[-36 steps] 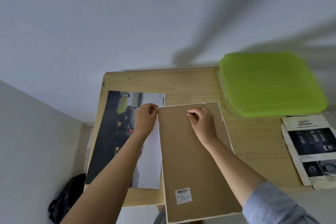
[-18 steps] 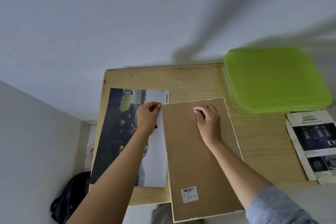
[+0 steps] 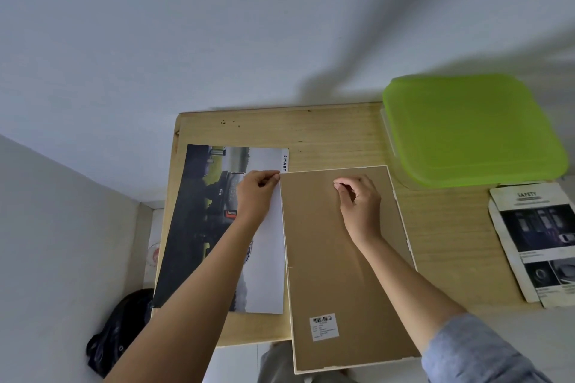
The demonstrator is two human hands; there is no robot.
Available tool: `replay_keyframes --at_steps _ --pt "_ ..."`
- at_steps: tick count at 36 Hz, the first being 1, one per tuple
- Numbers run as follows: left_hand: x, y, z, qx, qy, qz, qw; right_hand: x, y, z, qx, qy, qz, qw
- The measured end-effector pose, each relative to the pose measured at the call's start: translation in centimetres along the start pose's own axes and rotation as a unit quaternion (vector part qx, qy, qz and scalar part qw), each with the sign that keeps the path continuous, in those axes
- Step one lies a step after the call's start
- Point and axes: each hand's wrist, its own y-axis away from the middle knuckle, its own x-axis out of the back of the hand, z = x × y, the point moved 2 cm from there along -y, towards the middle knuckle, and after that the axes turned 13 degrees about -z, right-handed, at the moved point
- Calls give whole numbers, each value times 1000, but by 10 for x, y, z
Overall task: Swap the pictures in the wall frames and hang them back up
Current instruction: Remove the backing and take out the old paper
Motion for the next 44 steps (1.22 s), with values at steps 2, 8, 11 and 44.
replay_keyframes --at_steps 2,8,11,44 --pt "0 -1 0 1 -1 0 1000 1 0 0 -1 -2 1 1000" --pt "-2 -1 1 1 -4 1 1000 2 0 -1 4 -5 3 1000" --pt "-2 0 0 -1 -7 1 1000 3 1 -1 5 -4 9 1000" --pt "-5 0 5 -5 -74 11 997 12 -3 -5 4 -30 16 999"
